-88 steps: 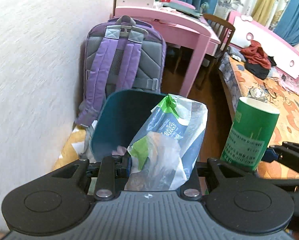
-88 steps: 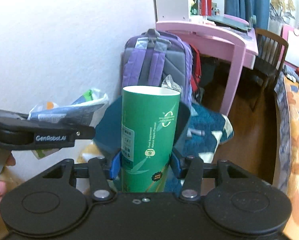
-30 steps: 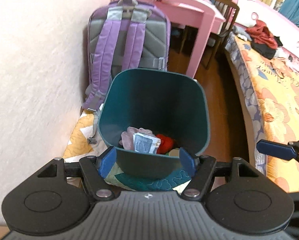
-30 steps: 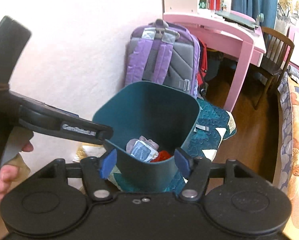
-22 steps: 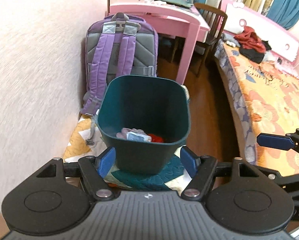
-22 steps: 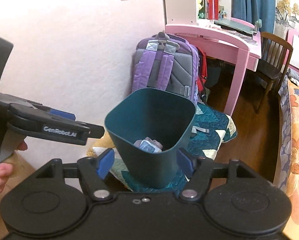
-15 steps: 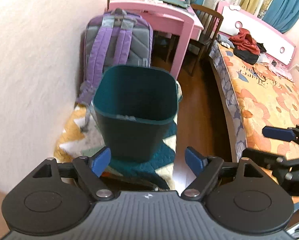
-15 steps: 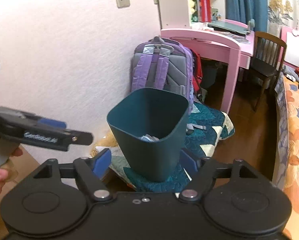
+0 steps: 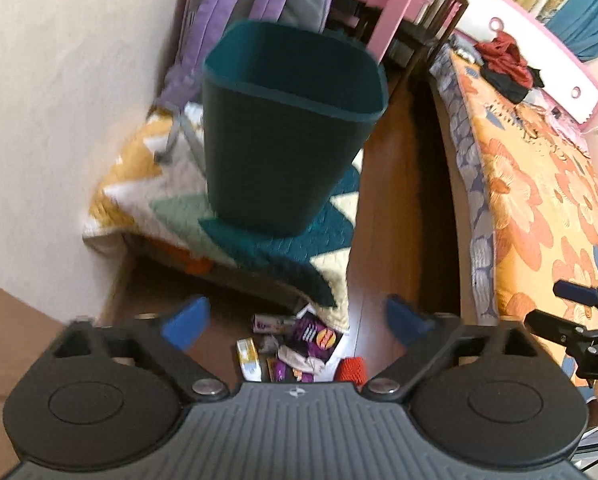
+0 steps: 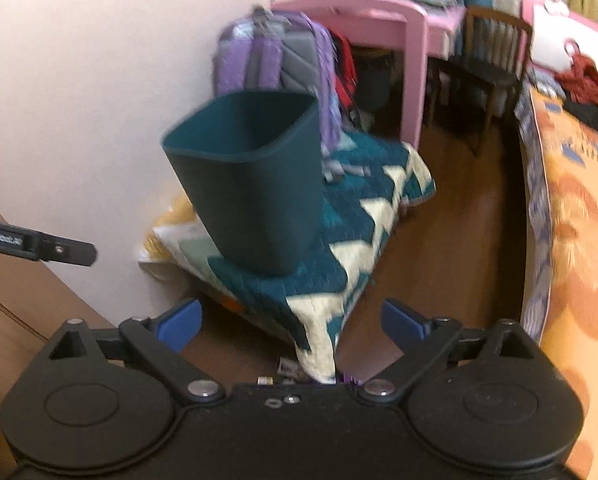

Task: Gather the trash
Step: 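Withdraw both grippers and lower them to the trash on the floor, then grasp the yellow milk carton with the left gripper while the right grasps the orange mesh net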

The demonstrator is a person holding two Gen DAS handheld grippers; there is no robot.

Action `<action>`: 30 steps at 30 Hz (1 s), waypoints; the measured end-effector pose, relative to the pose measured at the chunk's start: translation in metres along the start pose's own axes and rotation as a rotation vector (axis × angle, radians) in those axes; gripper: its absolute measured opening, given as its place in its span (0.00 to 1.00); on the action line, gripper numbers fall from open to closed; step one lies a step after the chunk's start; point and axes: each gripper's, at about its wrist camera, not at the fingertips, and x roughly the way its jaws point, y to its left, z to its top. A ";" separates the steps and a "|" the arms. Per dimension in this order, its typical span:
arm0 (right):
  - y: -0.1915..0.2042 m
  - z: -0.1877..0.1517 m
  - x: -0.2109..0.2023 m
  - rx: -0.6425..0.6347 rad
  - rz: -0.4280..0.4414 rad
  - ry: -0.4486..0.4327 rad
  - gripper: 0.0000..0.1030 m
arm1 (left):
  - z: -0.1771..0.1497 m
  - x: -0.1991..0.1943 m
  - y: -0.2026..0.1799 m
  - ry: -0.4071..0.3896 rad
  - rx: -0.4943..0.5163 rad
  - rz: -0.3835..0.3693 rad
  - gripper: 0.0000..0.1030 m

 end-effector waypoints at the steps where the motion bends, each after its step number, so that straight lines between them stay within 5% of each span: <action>1: -0.004 -0.008 0.007 0.012 -0.003 0.012 0.95 | -0.006 0.008 0.002 0.009 -0.010 0.001 1.00; 12: -0.052 -0.106 0.120 0.116 -0.072 0.134 0.95 | -0.078 0.174 0.031 0.196 -0.028 0.092 1.00; 30: -0.137 -0.310 0.379 0.253 -0.219 0.394 0.91 | -0.218 0.480 0.068 0.354 -0.019 0.212 1.00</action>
